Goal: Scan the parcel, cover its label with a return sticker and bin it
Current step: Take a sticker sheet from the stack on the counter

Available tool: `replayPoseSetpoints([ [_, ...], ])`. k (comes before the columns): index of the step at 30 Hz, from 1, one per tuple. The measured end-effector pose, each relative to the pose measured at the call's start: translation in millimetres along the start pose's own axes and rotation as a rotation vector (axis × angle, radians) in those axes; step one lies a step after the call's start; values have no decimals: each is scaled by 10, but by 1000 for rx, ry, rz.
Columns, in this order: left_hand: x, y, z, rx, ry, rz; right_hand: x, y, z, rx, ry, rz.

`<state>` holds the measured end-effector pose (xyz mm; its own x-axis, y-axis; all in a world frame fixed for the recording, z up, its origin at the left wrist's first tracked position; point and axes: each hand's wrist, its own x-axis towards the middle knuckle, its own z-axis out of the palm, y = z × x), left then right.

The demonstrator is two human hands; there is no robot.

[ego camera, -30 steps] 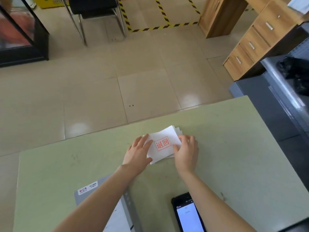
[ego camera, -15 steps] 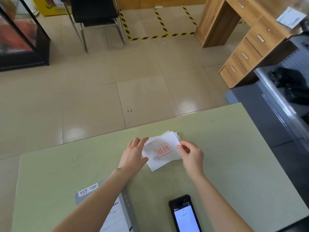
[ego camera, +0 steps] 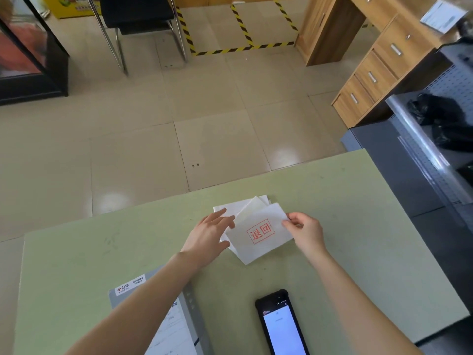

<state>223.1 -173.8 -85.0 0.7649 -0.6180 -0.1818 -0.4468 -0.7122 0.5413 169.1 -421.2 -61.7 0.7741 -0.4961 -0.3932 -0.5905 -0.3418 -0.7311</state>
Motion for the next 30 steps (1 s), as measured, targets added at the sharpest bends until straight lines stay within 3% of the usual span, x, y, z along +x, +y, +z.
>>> replayPoseSetpoints([
  [6,-19,70,30,284,-135,160,-84,2,-175,92,-102,-20],
  [10,-44,96,51,355,-153,254,-93,-78,-305,-31,-117,-158],
  [17,-61,97,103,556,-366,308,-89,-227,-364,-266,-61,-323],
  [23,-203,65,39,678,-314,173,-189,-427,-456,-273,-15,-390],
  [30,-294,17,30,696,-273,-3,-446,-605,-635,-274,-306,-331],
])
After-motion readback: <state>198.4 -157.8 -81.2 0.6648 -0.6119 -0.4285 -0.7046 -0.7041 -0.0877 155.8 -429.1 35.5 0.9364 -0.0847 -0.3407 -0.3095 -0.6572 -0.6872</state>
